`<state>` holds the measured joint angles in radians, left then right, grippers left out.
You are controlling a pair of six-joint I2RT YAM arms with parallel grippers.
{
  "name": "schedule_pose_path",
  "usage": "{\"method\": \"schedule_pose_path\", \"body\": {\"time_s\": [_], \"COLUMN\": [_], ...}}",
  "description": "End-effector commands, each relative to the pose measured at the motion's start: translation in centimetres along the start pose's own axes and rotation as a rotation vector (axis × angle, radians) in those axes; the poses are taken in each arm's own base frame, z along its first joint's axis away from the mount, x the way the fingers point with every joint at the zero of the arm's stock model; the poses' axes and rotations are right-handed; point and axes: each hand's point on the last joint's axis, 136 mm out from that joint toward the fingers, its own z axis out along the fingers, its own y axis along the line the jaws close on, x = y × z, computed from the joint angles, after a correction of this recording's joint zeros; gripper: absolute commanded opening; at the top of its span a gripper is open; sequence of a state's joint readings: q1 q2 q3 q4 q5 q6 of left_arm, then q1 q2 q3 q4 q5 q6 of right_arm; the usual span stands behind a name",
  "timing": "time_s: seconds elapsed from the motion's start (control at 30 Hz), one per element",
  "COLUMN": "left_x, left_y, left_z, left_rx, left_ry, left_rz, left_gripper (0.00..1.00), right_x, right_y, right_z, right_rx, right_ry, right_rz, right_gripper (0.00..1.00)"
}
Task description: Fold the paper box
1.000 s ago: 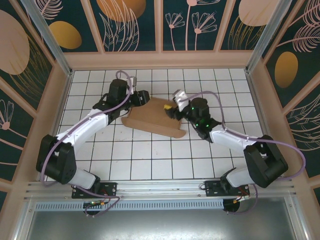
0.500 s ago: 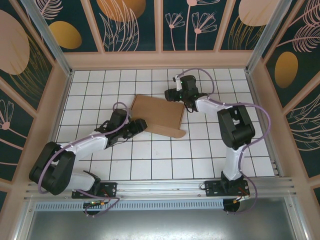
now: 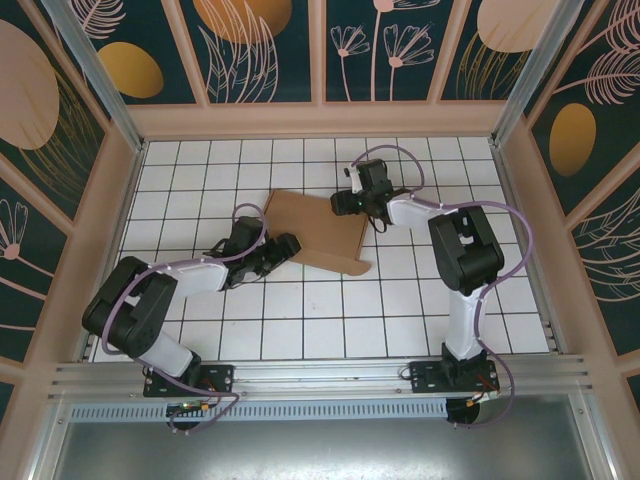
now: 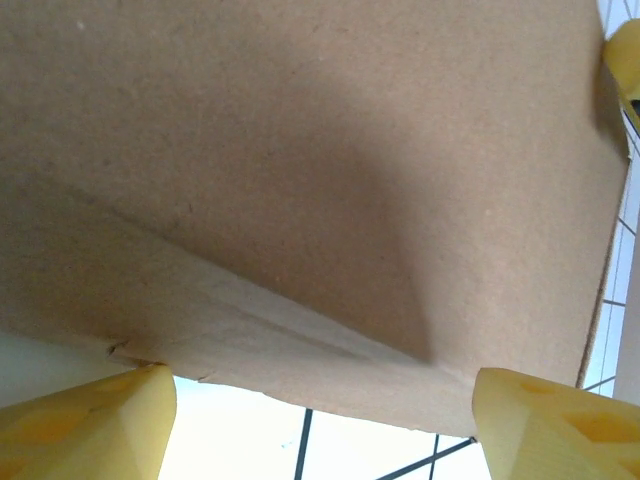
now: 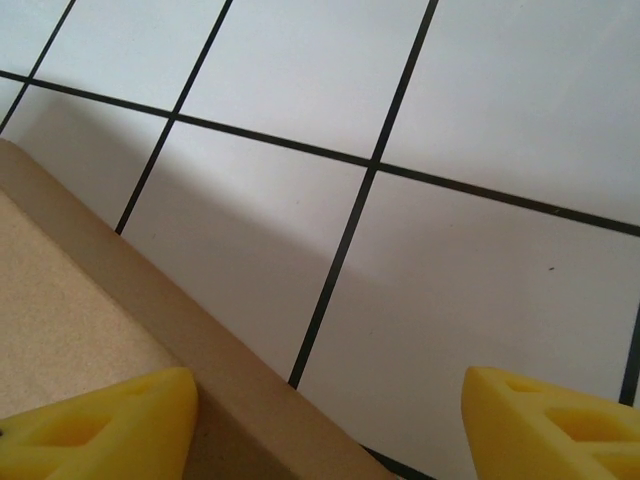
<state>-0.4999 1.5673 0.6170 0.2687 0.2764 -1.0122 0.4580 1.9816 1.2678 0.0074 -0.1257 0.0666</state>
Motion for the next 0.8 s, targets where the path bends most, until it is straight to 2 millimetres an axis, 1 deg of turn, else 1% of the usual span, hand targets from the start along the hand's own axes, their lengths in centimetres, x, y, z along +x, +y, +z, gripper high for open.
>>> {"method": "schedule_pose_path", "body": {"time_s": [0.0,0.13,0.2,0.27,0.37,0.47,0.6,0.7,0.77], "left_x": [-1.2,-1.3,-1.6,-1.9,-2.7,-3.1,-3.3,-3.6,-4.1], "left_y": [-0.7,0.5,1.2,1.8,2.5,2.9,3.2,3.4,3.5], "left_z": [0.4,0.8,0.8,0.7,0.3,0.0,-0.3,-0.4,-0.6], "left_rx": [0.025,0.001,-0.012,-0.022,-0.086,-0.112,-0.115,-0.121,-0.122], "left_ry": [-0.018,-0.004,-0.005,-0.007,-0.026,-0.031,-0.031,-0.04,-0.052], "left_rz": [-0.018,-0.027,-0.032,-0.029,0.033,0.063,0.062,0.058,0.052], "left_gripper": [0.79,0.8,0.8,0.8,0.8,0.8,0.79,0.78,0.78], "right_x": [6.5,8.7,9.7,10.5,11.4,11.4,10.6,10.2,10.4], "right_y": [0.6,2.1,3.3,5.0,6.6,6.9,6.6,6.8,6.4], "right_z": [-0.1,-1.0,-1.7,-2.6,-3.5,-3.8,-4.1,-4.4,-4.2], "right_rx": [-0.017,-0.088,-0.154,-0.263,-0.356,-0.37,-0.367,-0.38,-0.346], "right_ry": [0.197,0.252,0.282,0.327,0.39,0.404,0.378,0.394,0.412], "right_rz": [0.049,0.089,0.113,0.142,0.171,0.193,0.203,0.2,0.187], "right_gripper": [0.68,0.62,0.61,0.6,0.58,0.57,0.54,0.54,0.54]}}
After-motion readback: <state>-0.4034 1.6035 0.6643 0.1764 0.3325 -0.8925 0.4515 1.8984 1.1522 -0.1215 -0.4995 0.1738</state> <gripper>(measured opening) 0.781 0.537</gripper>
